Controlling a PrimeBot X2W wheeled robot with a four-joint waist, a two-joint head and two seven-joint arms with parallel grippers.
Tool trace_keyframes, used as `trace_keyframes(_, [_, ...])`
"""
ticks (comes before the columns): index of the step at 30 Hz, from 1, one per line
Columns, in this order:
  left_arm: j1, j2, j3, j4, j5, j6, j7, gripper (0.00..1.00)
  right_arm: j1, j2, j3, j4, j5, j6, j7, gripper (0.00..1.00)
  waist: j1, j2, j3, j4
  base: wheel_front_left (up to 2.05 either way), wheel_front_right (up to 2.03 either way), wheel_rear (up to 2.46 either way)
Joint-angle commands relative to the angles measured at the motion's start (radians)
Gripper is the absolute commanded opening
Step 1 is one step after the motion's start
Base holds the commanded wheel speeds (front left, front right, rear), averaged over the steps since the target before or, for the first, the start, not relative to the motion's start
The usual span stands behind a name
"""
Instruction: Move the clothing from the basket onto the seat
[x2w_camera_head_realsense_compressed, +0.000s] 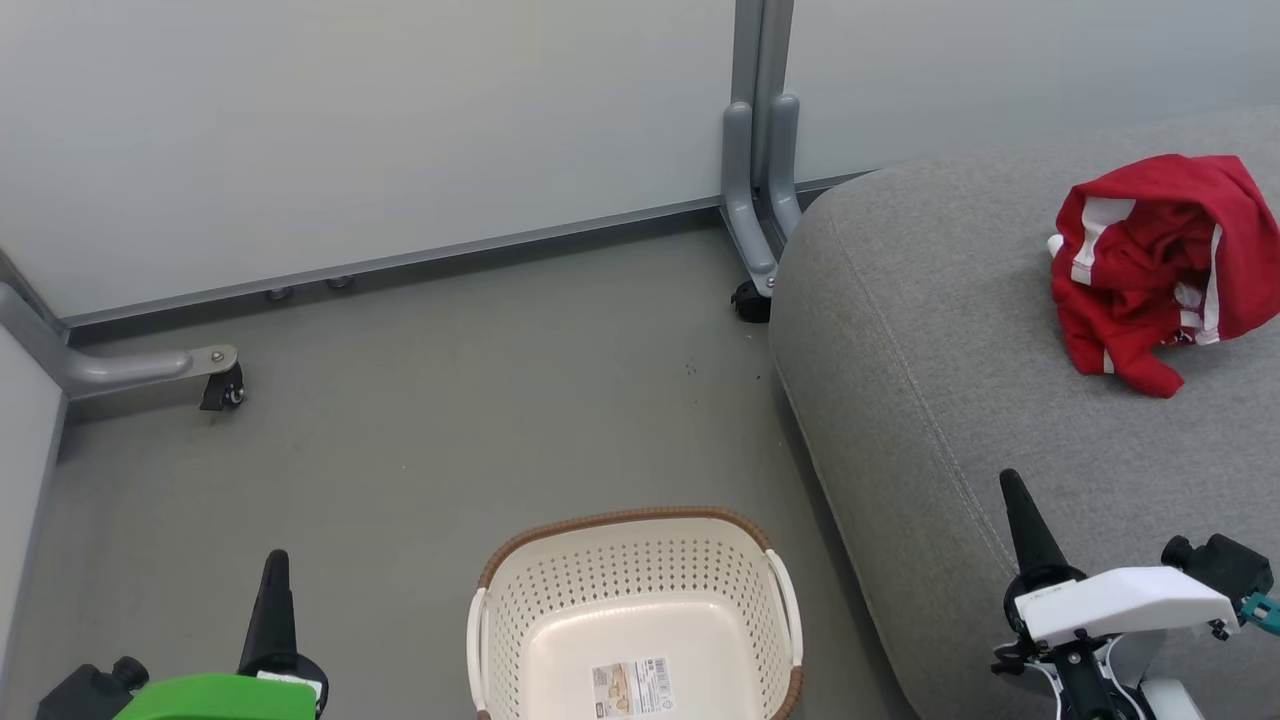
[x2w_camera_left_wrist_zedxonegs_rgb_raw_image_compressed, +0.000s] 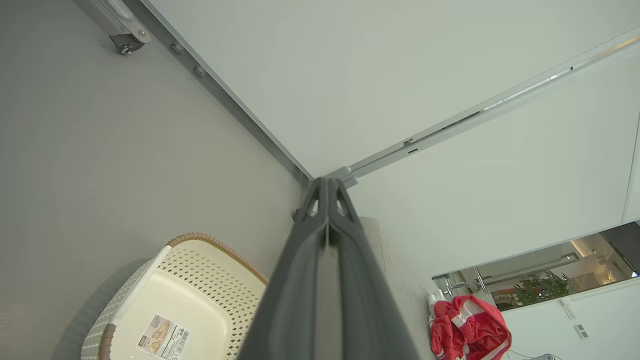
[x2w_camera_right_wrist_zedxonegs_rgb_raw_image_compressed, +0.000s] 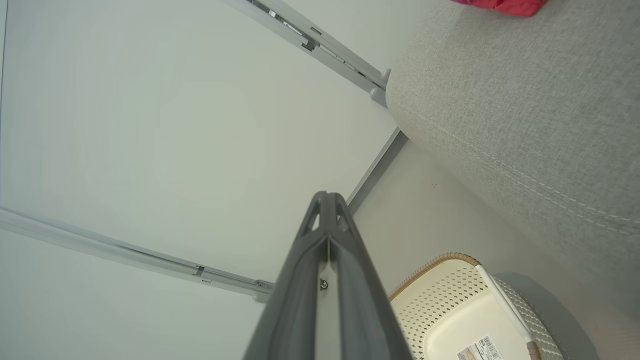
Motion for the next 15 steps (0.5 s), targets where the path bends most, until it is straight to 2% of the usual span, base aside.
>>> trace_keyframes(1, [-0.031,0.008,0.007,-0.002,-0.028,-0.008,0.007,0.00,-0.027,-0.005,-0.007,-0.005,0.029,0.000,0.007,0.00,0.0000,0.0000,0.001,0.001,0.00,0.00,0.00])
trace_keyframes(15, [-0.072,0.008,0.018,0.017,-0.159,-0.012,0.044,0.00,-0.045,-0.004,-0.034,0.007,0.171,0.000,0.043,0.00,0.0000,0.0000,0.012,0.012,0.00,0.00,0.00])
